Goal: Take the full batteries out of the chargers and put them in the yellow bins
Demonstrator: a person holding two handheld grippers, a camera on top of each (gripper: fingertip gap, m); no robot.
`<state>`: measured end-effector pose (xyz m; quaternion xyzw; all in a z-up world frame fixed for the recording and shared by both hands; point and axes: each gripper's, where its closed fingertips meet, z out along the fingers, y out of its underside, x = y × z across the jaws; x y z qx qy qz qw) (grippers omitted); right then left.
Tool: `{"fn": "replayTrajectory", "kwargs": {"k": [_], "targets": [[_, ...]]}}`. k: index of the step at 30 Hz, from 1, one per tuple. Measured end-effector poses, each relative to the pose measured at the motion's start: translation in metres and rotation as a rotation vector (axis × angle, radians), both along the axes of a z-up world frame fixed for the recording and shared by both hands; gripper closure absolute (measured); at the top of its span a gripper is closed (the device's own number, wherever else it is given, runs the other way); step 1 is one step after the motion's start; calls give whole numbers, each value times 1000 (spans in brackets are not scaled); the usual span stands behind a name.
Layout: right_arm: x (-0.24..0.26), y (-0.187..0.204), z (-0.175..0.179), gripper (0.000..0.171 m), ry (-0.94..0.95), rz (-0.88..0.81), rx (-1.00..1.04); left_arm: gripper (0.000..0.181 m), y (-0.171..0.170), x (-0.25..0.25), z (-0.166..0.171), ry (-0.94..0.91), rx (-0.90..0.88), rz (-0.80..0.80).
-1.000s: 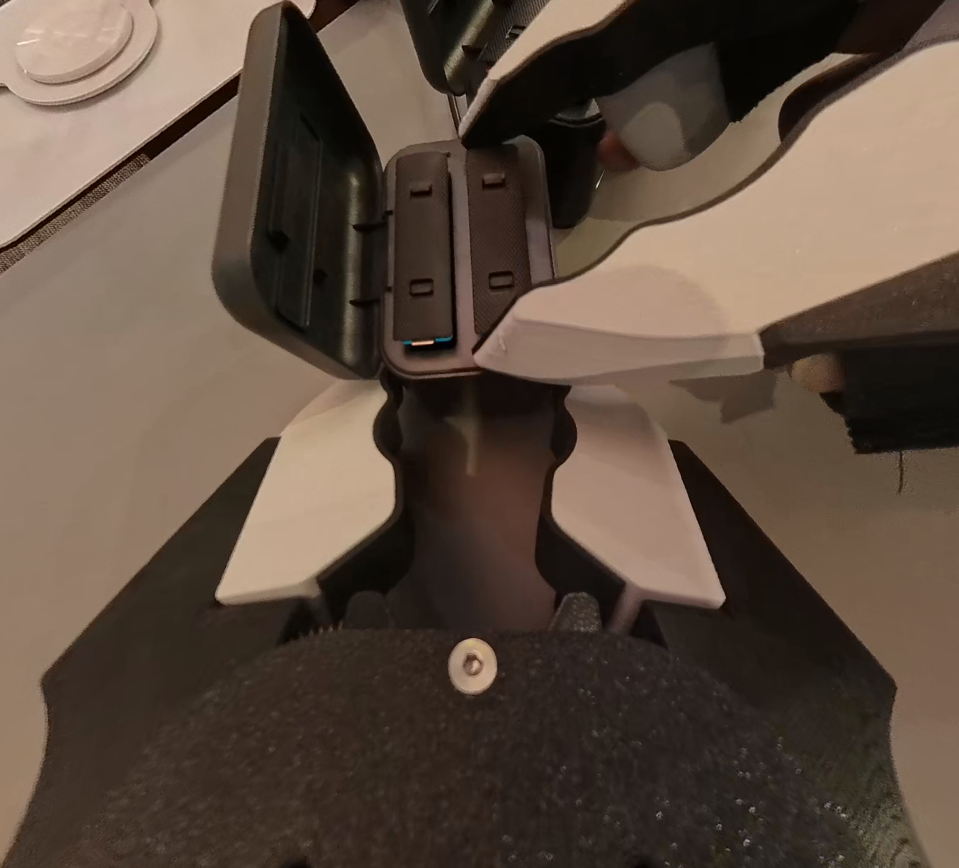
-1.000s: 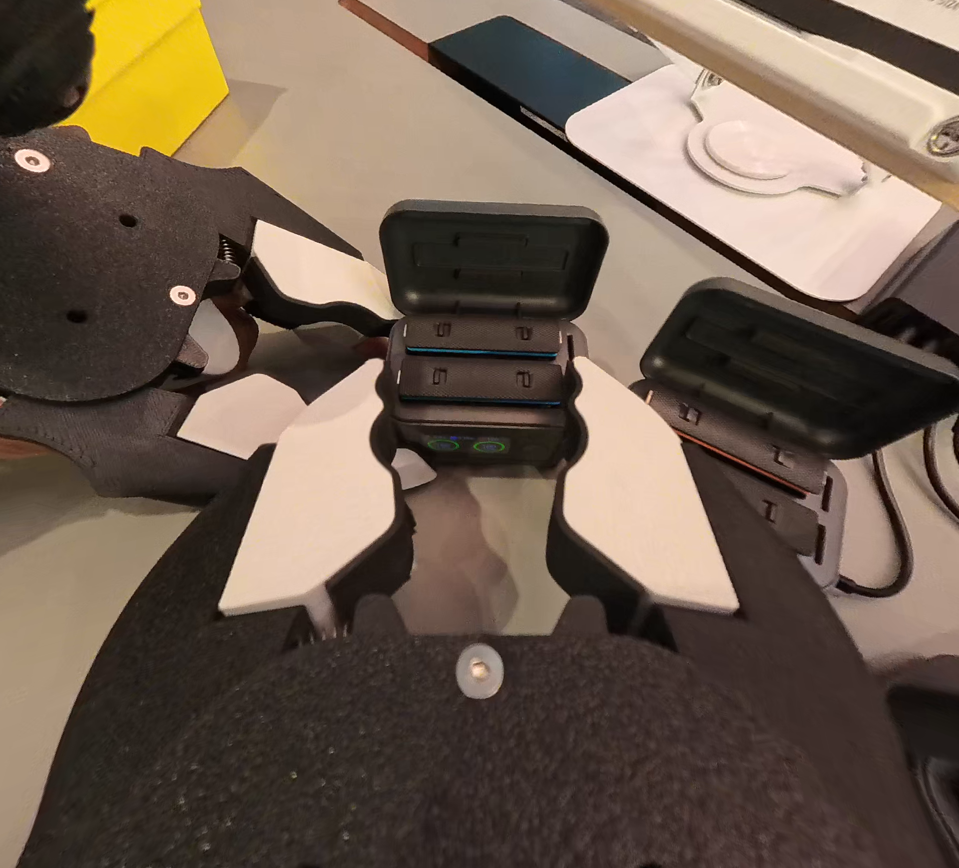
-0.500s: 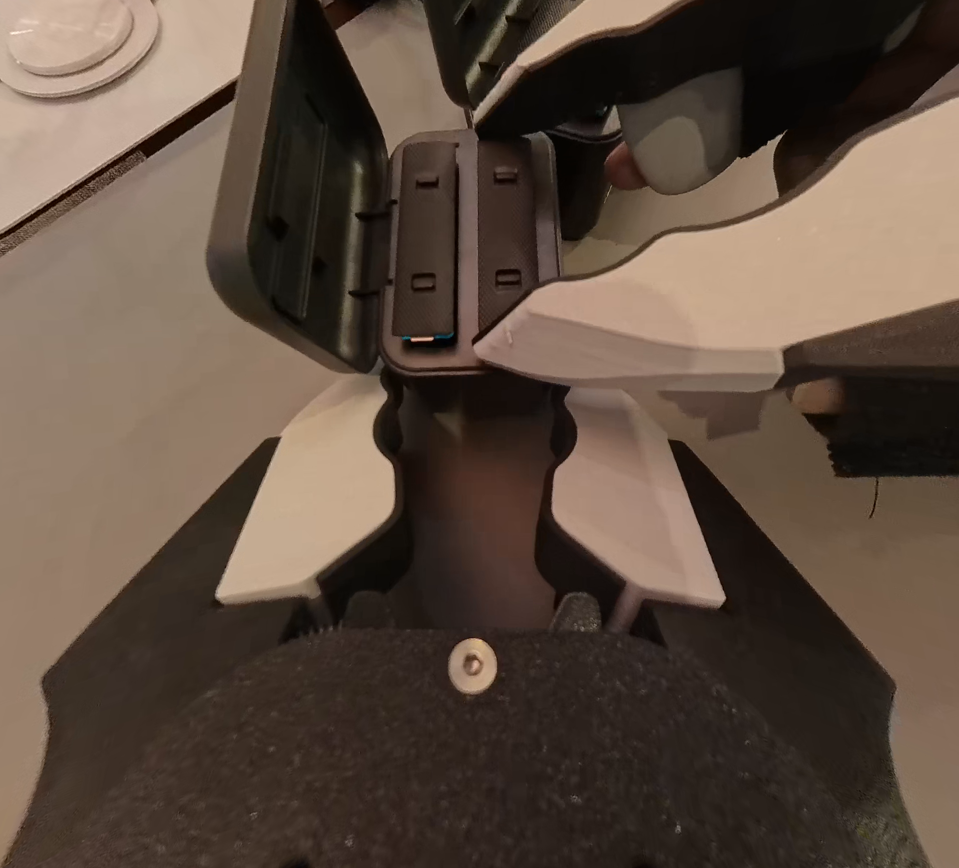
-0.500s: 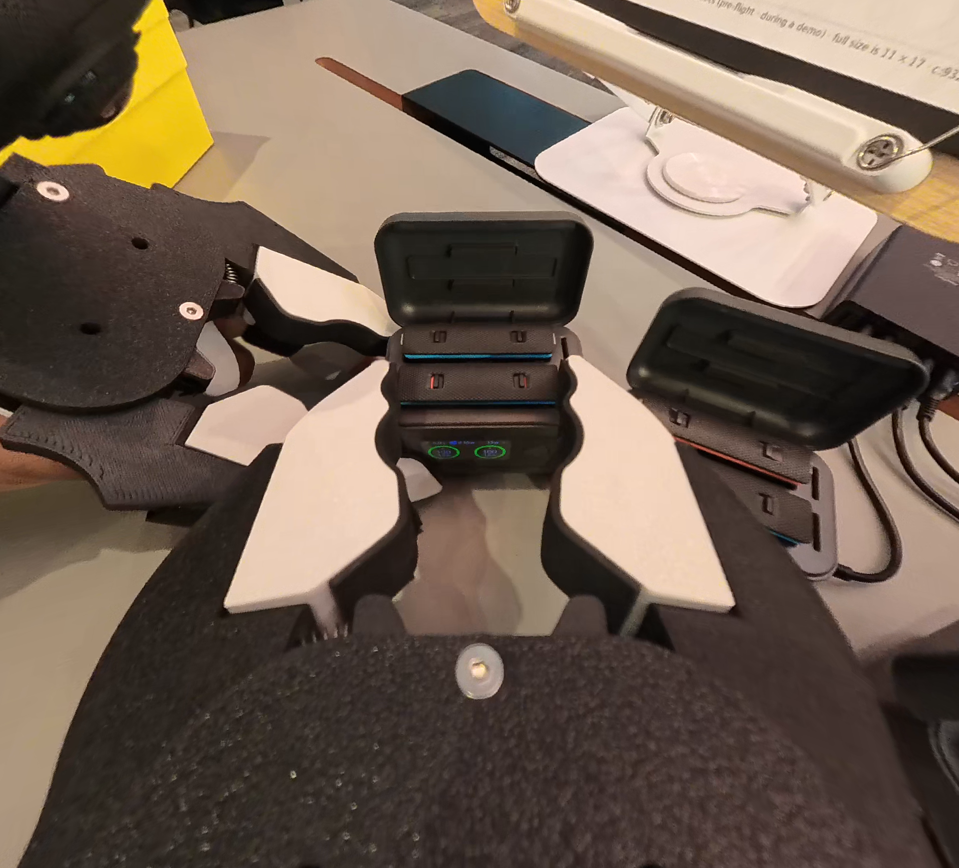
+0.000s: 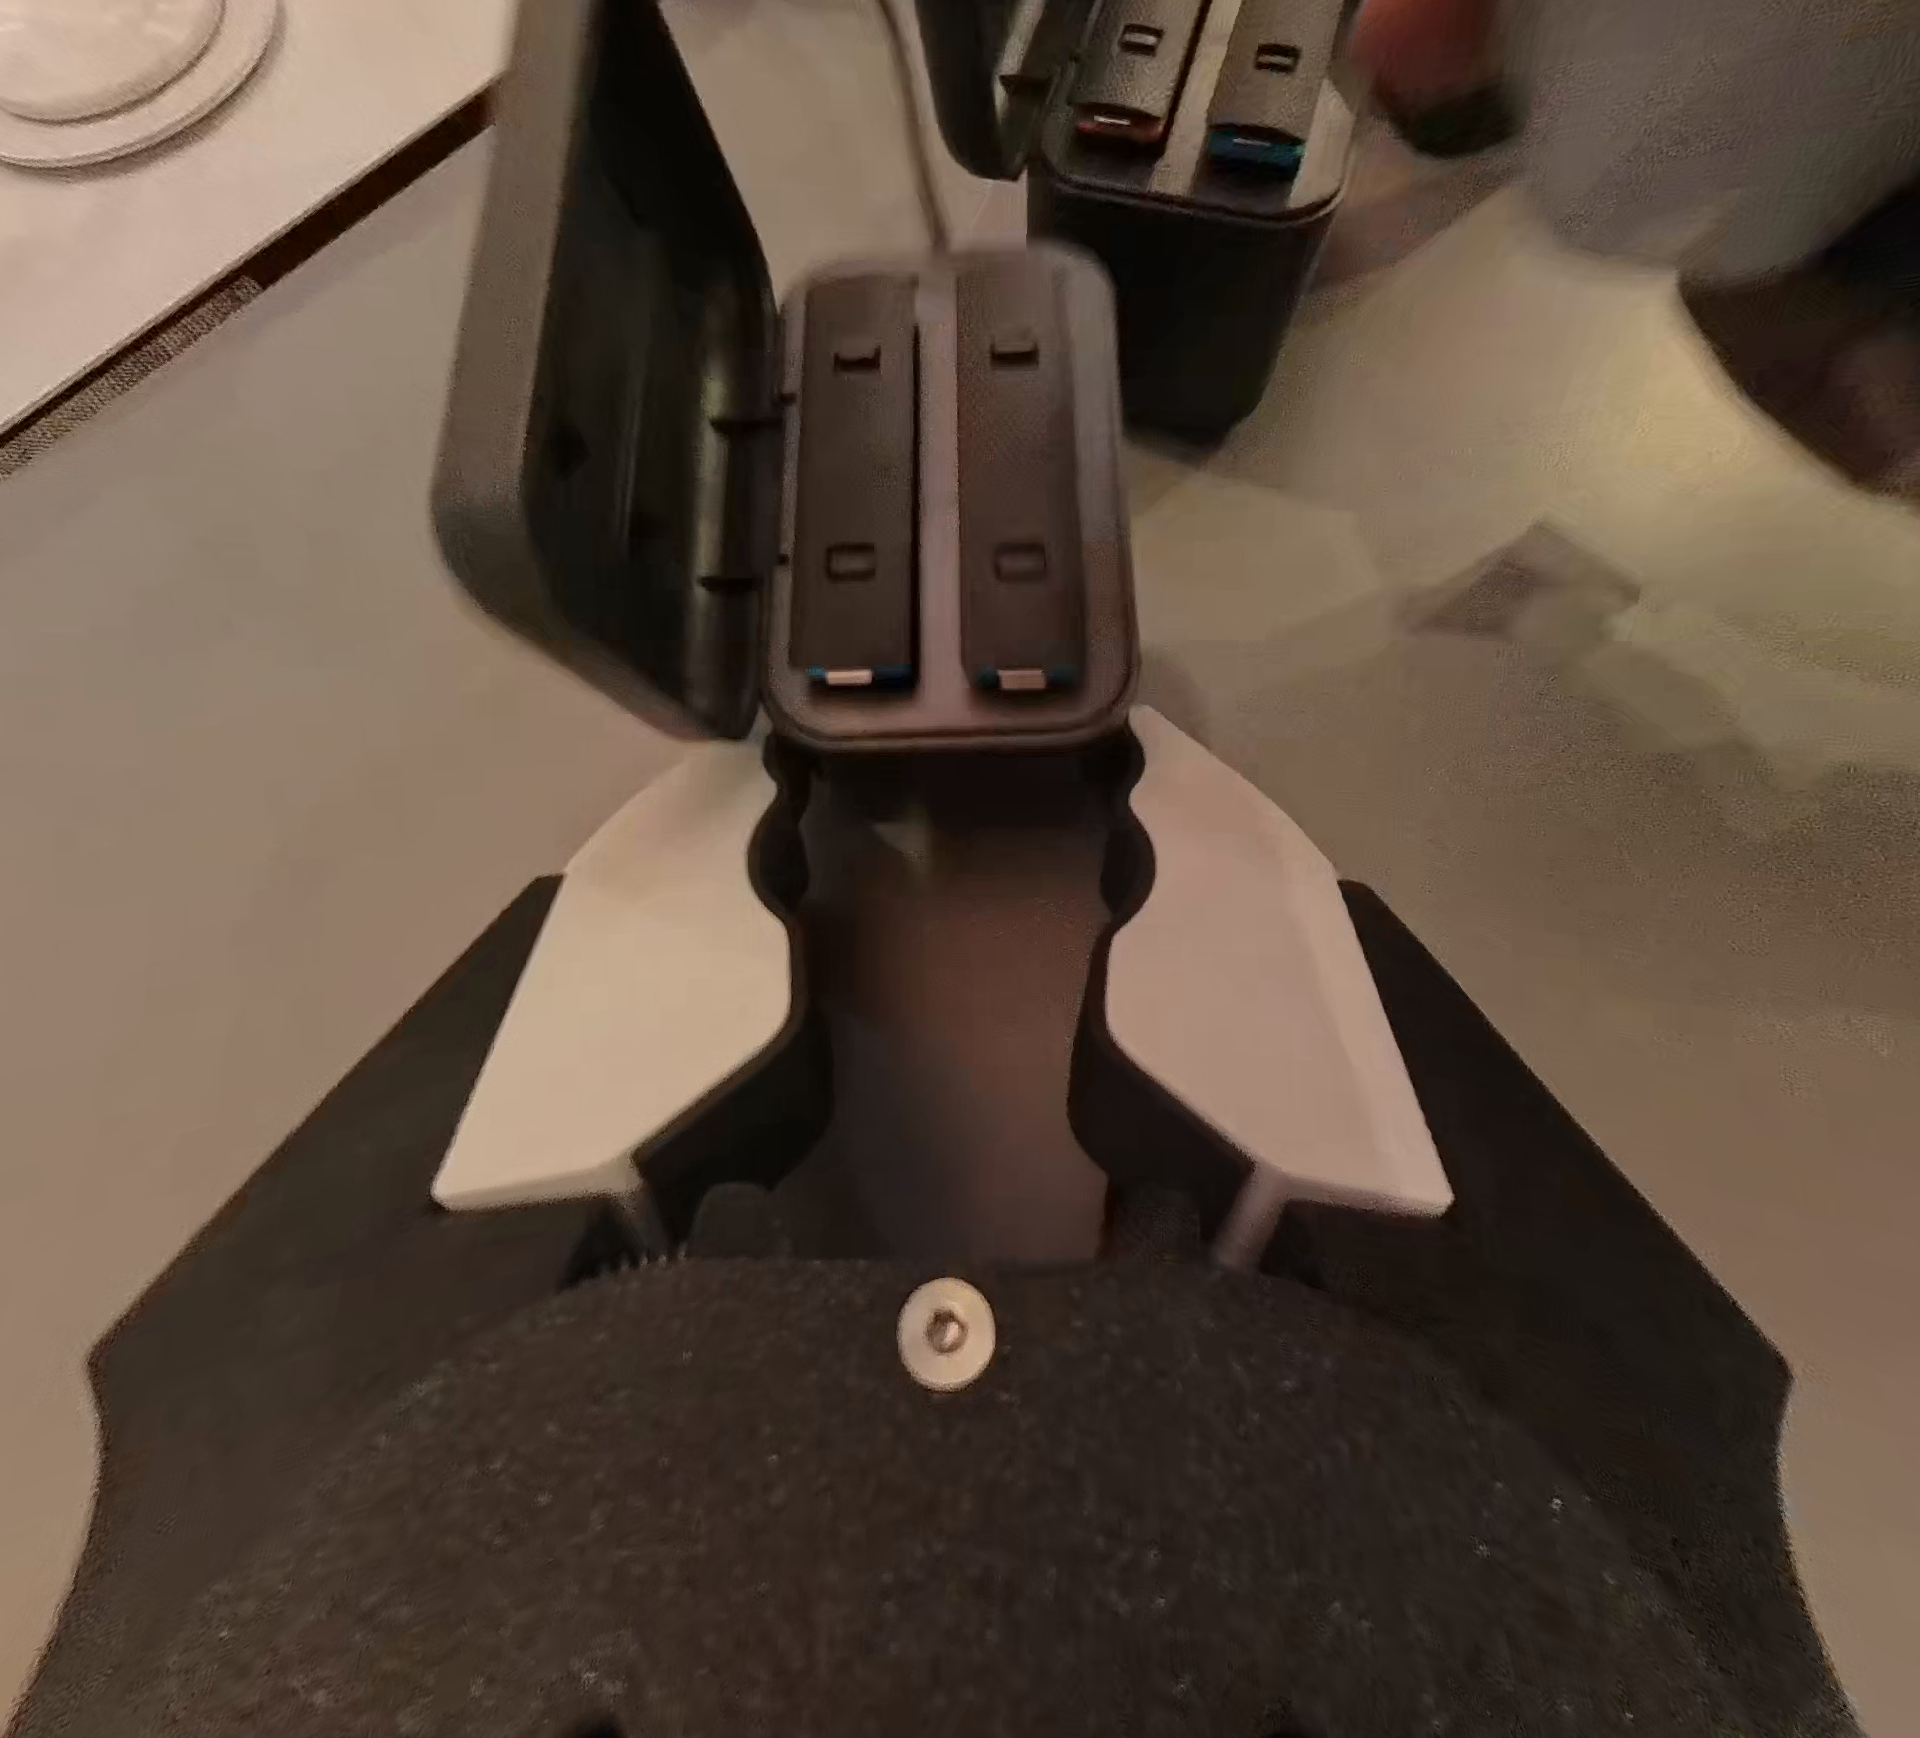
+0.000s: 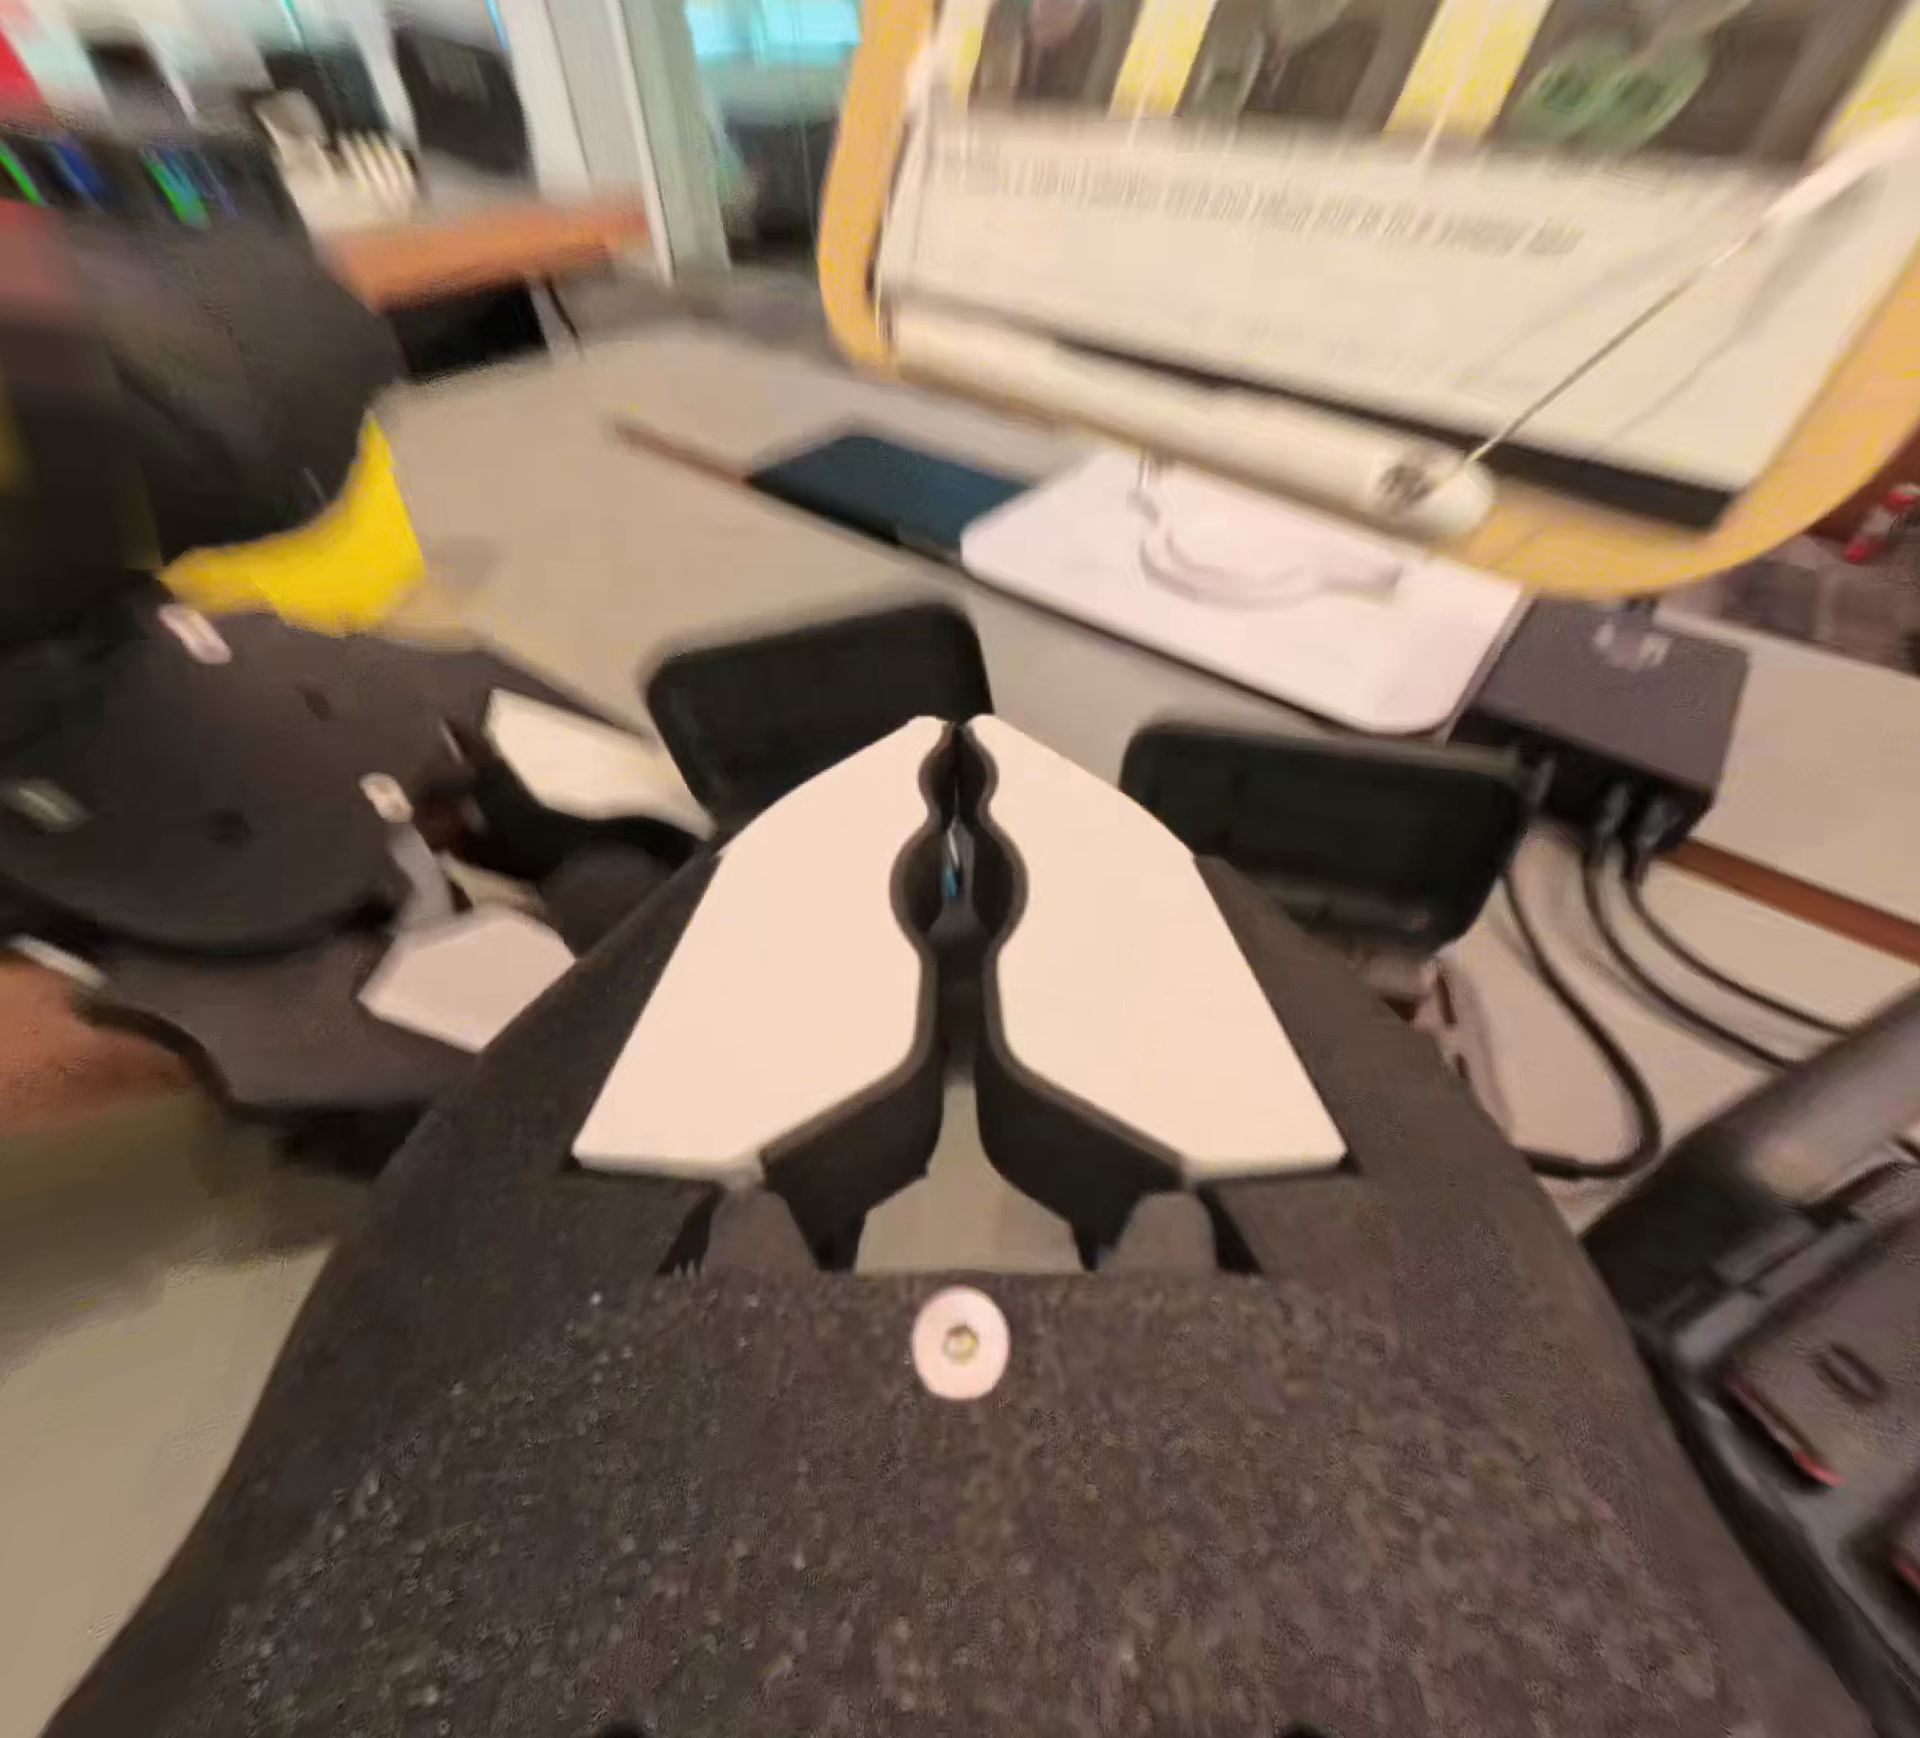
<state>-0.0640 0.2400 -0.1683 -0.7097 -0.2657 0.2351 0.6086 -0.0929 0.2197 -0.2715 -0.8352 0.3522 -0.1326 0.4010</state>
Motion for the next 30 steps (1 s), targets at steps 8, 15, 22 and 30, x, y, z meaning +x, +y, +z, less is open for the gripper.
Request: {"fn": "replayTrajectory", "kwargs": {"k": [8,15,22,30], "targets": [[-3,-12,5,152,-96,56,7,125,0,0,0,-2,0,7],[-6,-6,-24,111,-200,56,-67,125,0,0,0,-3,-1,6],[-11,-7,-34,98,-265,54,-87,125,0,0,0,-3,0,6],[-22,-11,-46,100,-315,55,-161,126,0,0,0,-2,1,5]]}}
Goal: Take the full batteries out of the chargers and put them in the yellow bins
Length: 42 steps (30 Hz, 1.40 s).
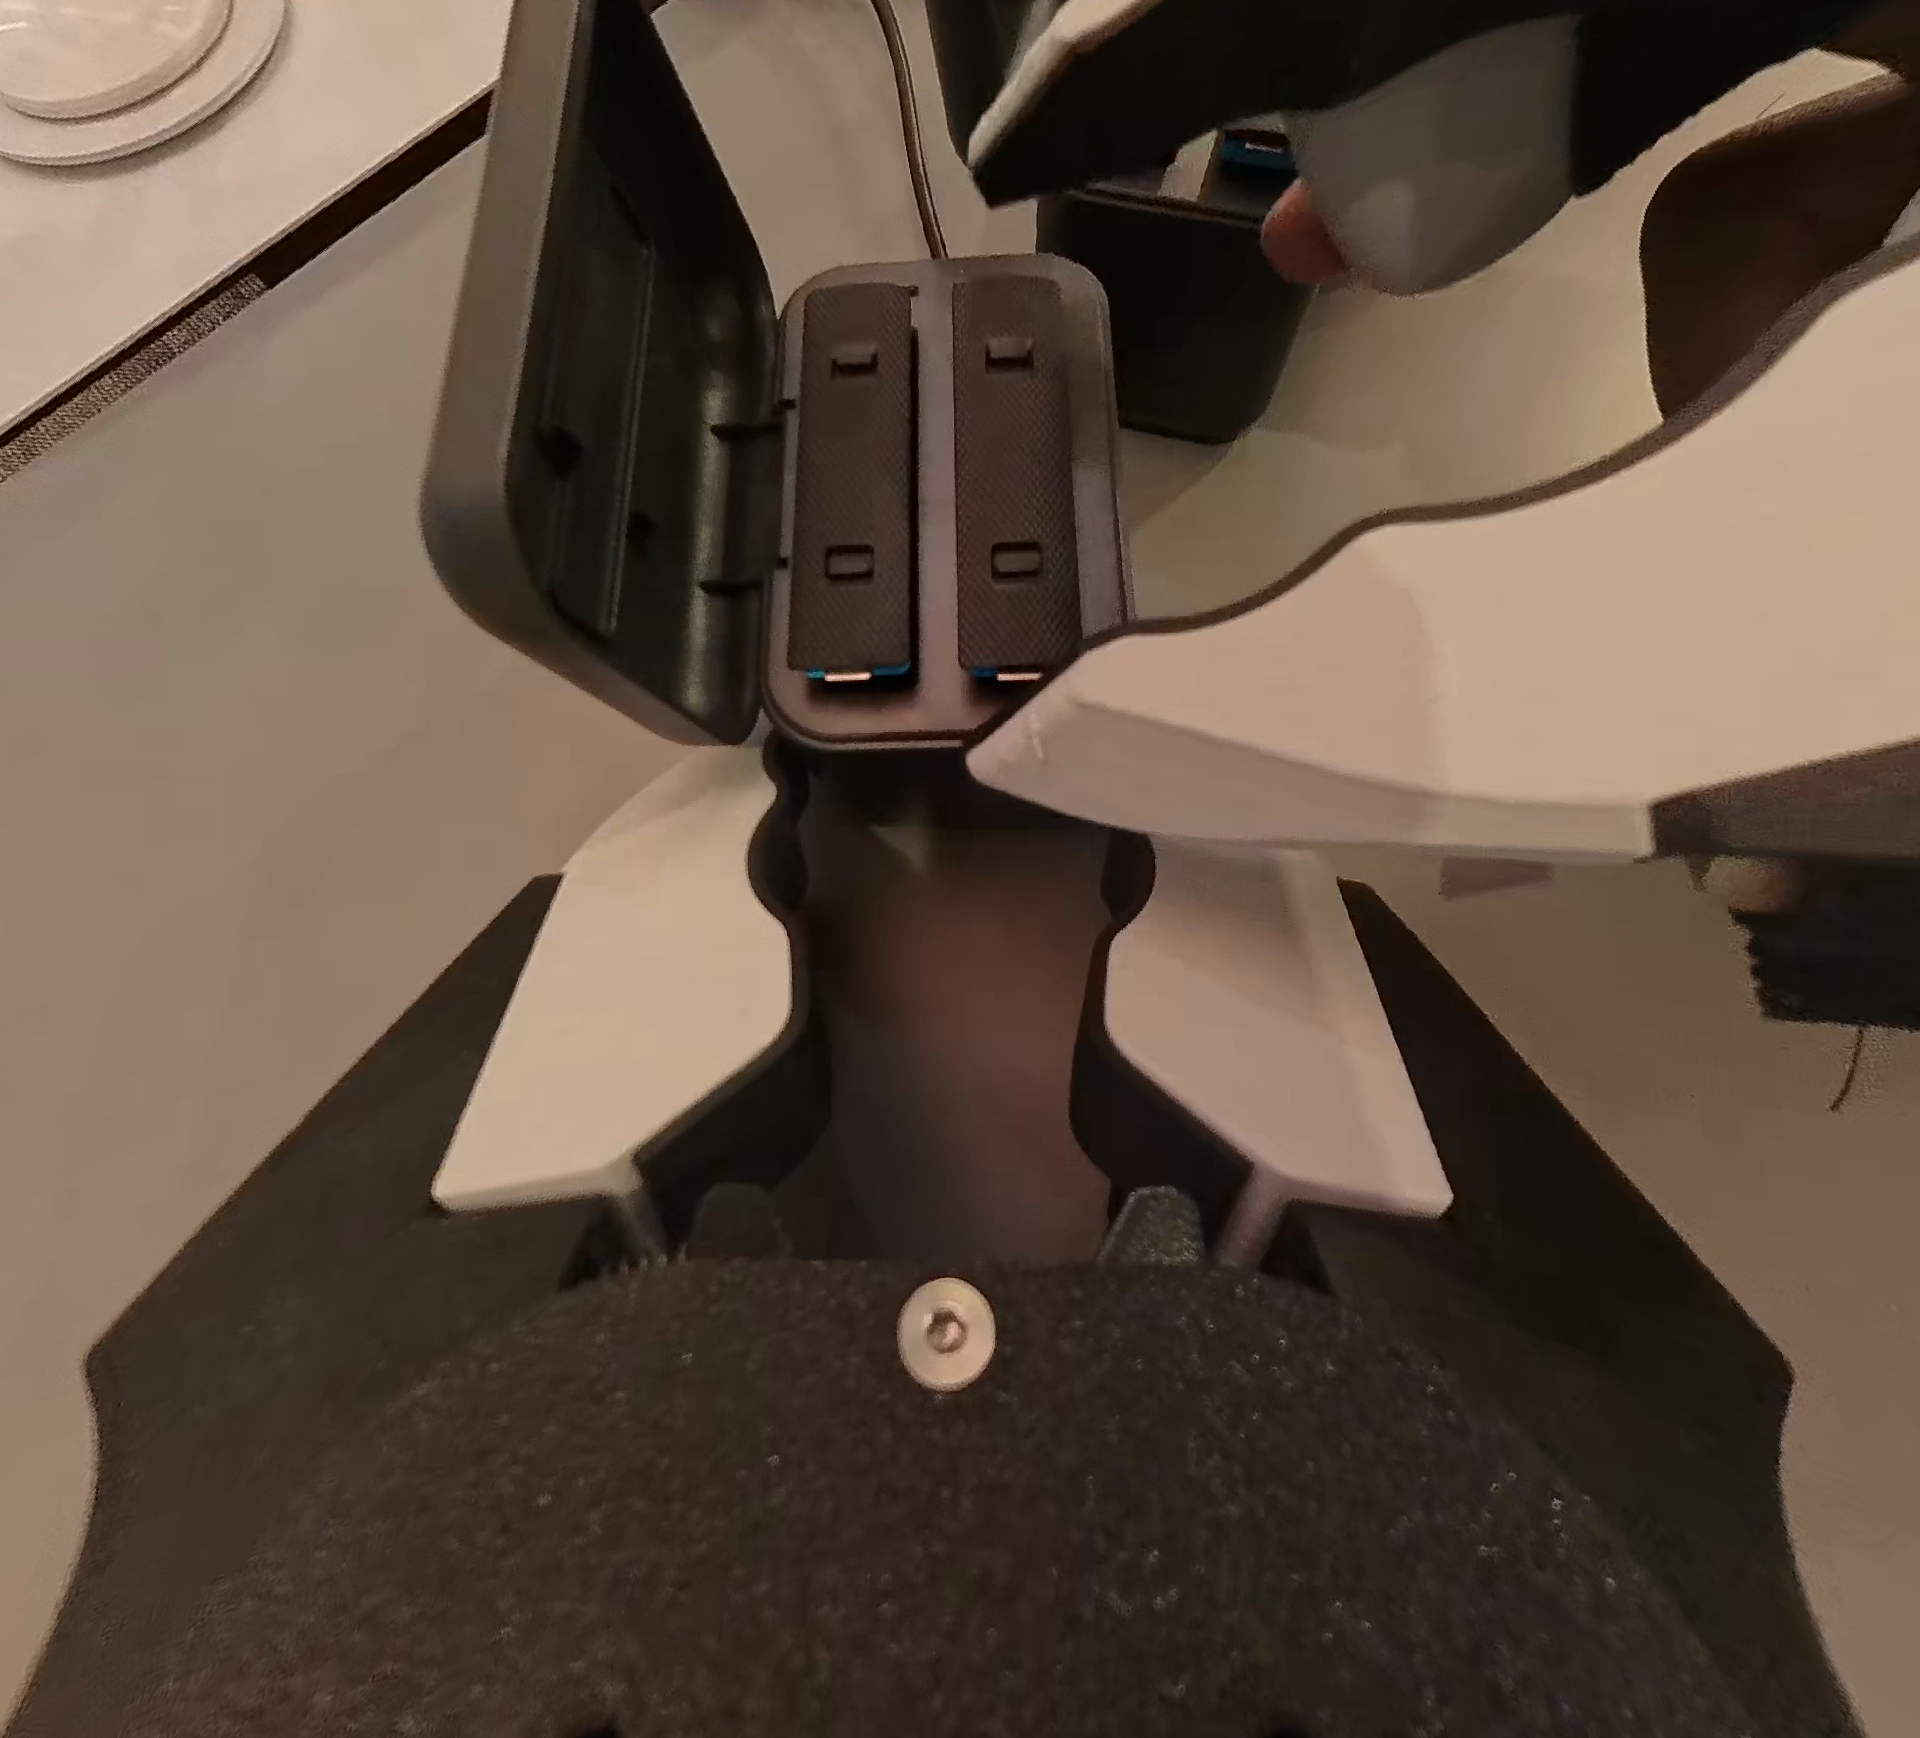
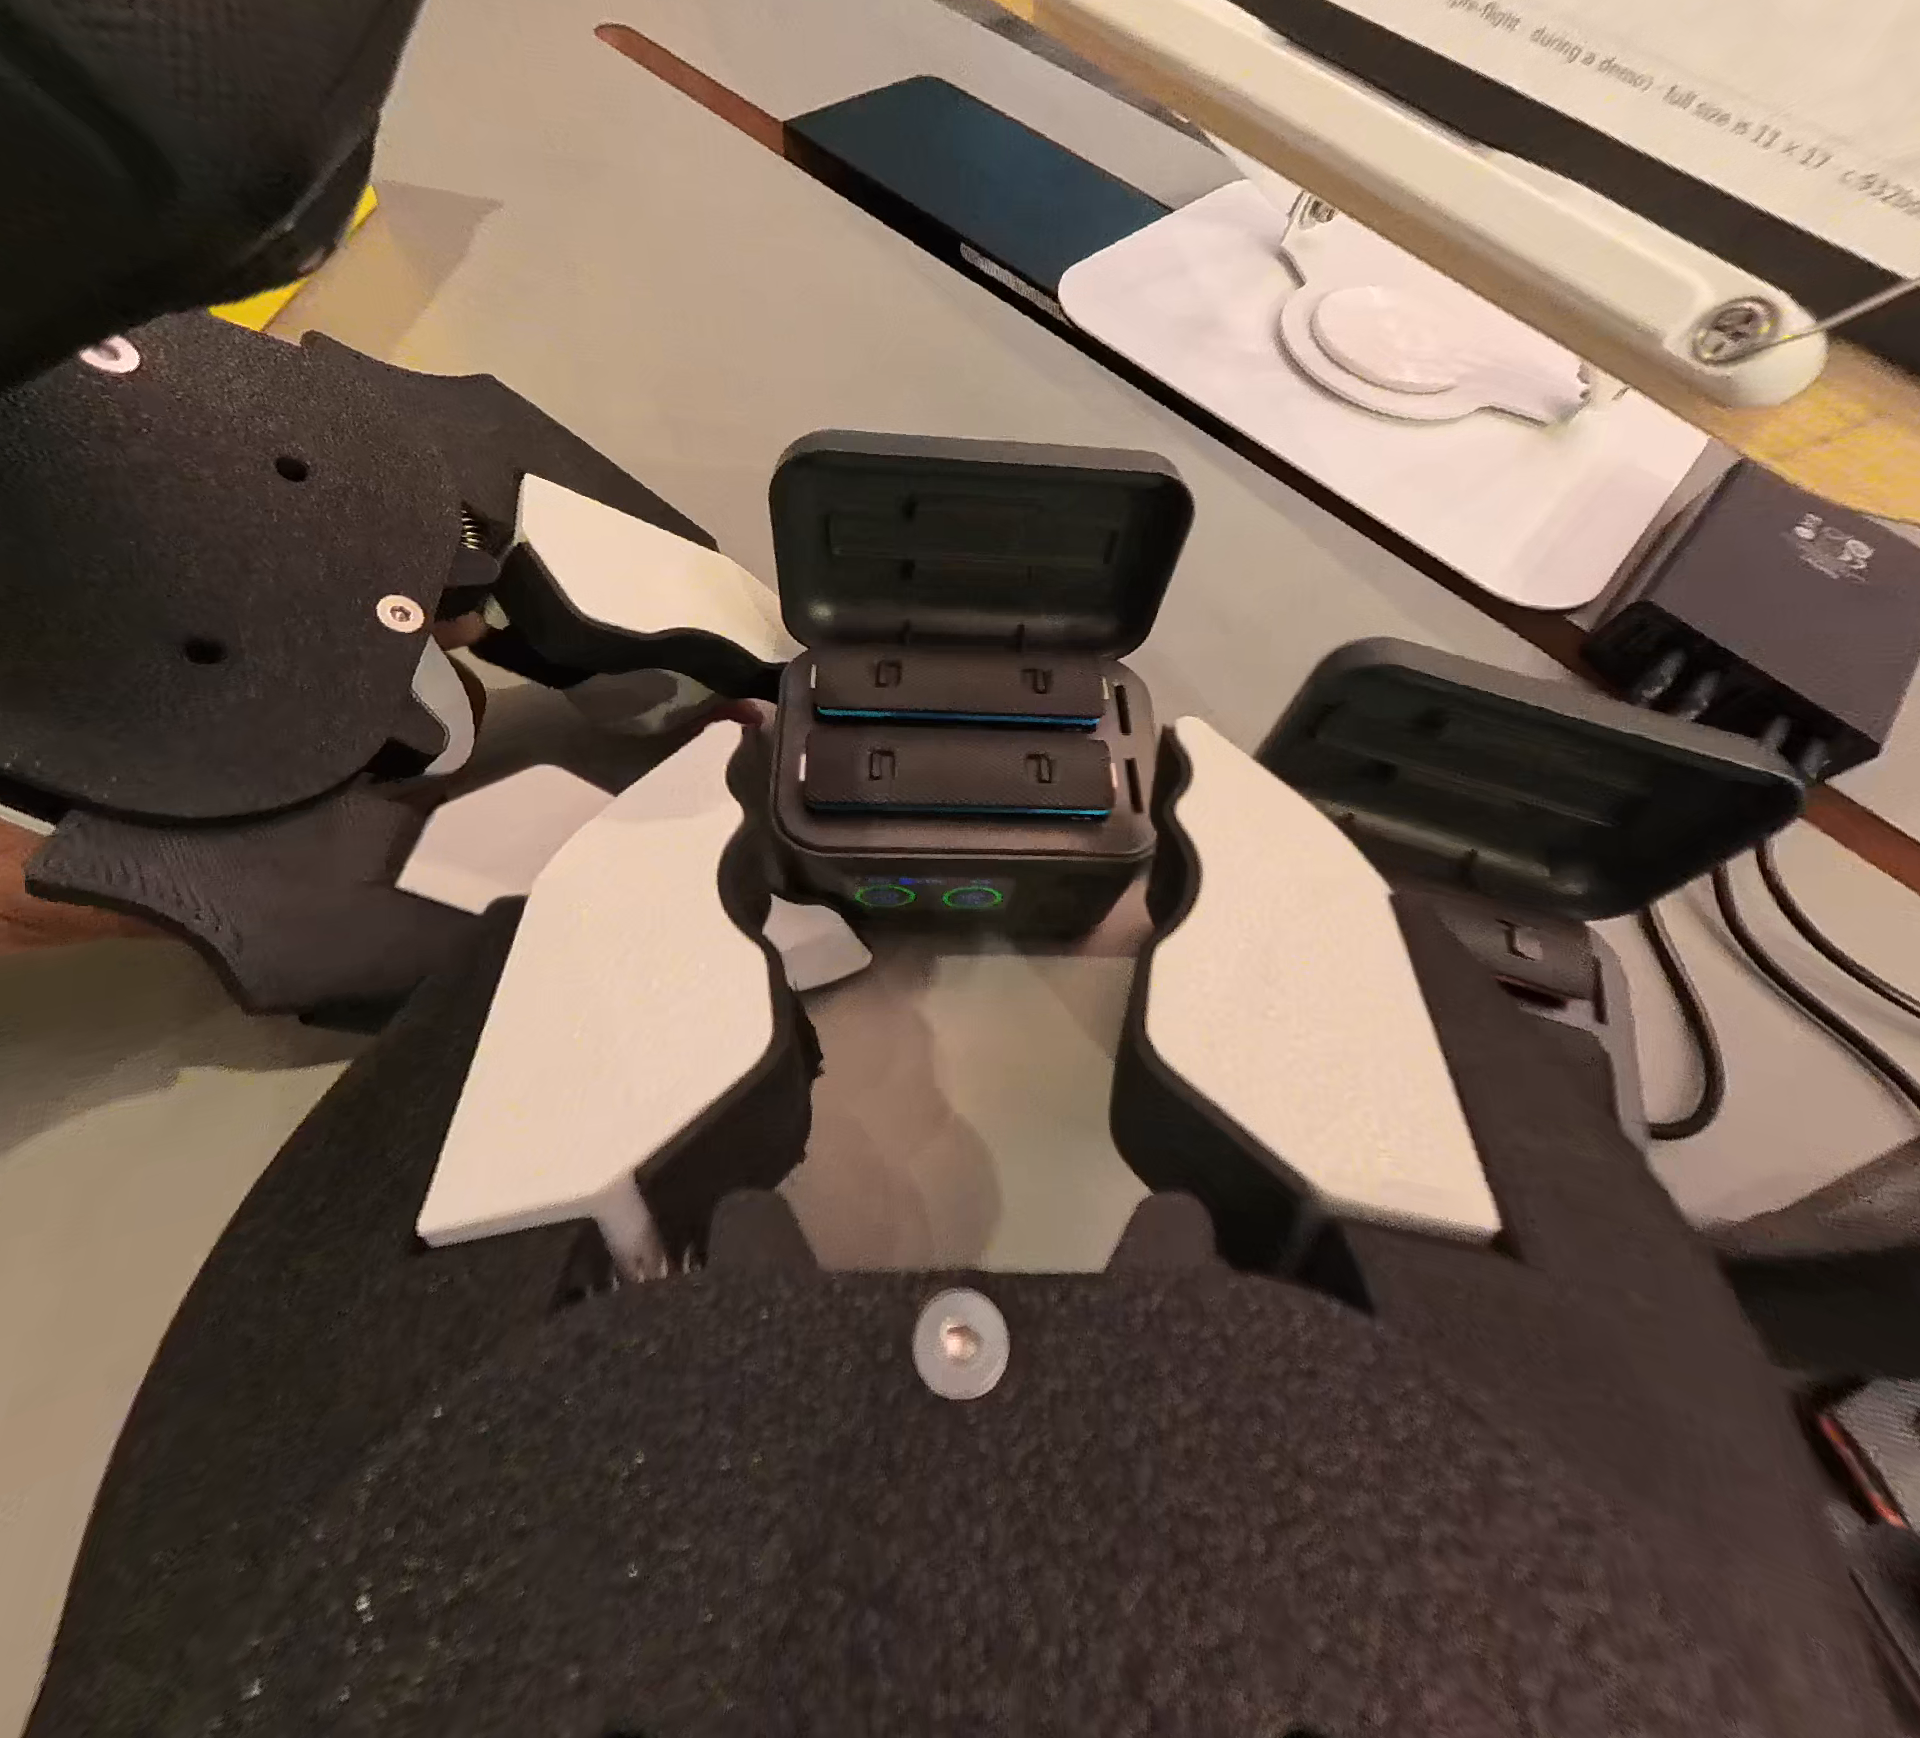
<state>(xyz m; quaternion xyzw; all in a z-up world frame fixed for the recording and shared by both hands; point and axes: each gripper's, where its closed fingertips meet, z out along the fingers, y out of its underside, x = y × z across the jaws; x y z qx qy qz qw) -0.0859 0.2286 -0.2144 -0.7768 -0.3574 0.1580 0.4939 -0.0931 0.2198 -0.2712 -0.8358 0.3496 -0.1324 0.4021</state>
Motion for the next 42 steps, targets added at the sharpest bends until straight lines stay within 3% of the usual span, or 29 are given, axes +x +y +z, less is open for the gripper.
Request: {"fn": "replayTrajectory", "kwargs": {"k": [8,25,42], "targets": [[-2,1,-12,104,-40,-27,-48,126,0,0,0,0,0,-1],[0,2,-9,110,68,6,-107,126,0,0,0,0,1,-2],[0,2,-6,113,47,16,-37,126,0,0,0,4,4,-3]]}}
